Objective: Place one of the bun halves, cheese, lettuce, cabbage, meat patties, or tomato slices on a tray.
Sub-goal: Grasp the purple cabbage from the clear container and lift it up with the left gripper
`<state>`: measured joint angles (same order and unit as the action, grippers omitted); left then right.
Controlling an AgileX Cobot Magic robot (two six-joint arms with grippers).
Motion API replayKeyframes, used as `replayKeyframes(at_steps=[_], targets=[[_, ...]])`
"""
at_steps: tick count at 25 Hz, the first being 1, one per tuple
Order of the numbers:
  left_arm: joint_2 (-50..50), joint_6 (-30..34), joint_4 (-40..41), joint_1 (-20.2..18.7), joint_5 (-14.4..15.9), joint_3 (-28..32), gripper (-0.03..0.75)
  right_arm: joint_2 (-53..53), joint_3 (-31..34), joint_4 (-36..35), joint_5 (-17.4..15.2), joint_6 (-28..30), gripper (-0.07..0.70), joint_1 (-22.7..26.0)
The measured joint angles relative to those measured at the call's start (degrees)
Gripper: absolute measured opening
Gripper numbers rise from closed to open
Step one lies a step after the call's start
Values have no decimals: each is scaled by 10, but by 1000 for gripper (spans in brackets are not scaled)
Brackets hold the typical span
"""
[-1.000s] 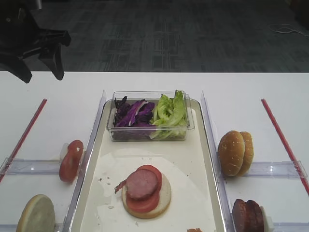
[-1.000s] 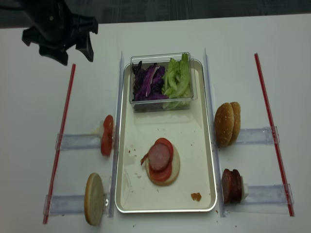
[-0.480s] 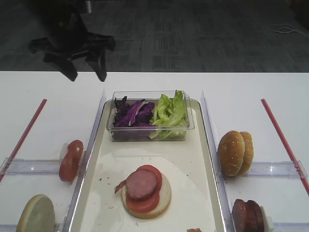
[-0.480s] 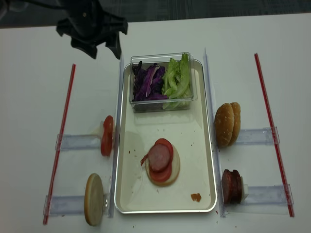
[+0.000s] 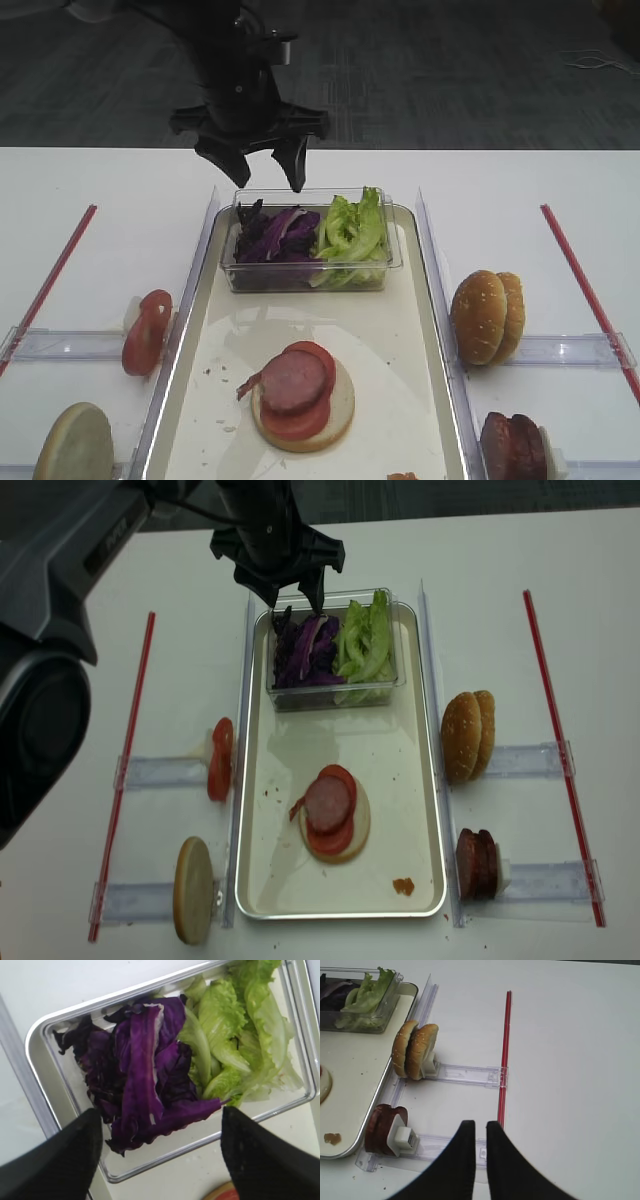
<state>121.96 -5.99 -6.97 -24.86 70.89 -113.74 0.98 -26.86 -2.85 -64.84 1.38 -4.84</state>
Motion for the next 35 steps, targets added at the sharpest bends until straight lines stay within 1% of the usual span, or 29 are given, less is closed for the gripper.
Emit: replayKeyframes(at_steps=[14,18,22,33,35], targets=[[50,3,-1,-1,-1,-9,469,0,0,0,0,0,91,0],[62,11,-1,-1,-20,-13,449,0,0,0,0,0,90,0],[77,13,-1,-1,-30,-14,415,0,0,0,0,0,90,0],[111,25,-6,-1,-42,-16,396,0,0,0,-1,0,90,0],[113,26,-7,-1,-42,-16,379,0,0,0,-1,0,90,0]])
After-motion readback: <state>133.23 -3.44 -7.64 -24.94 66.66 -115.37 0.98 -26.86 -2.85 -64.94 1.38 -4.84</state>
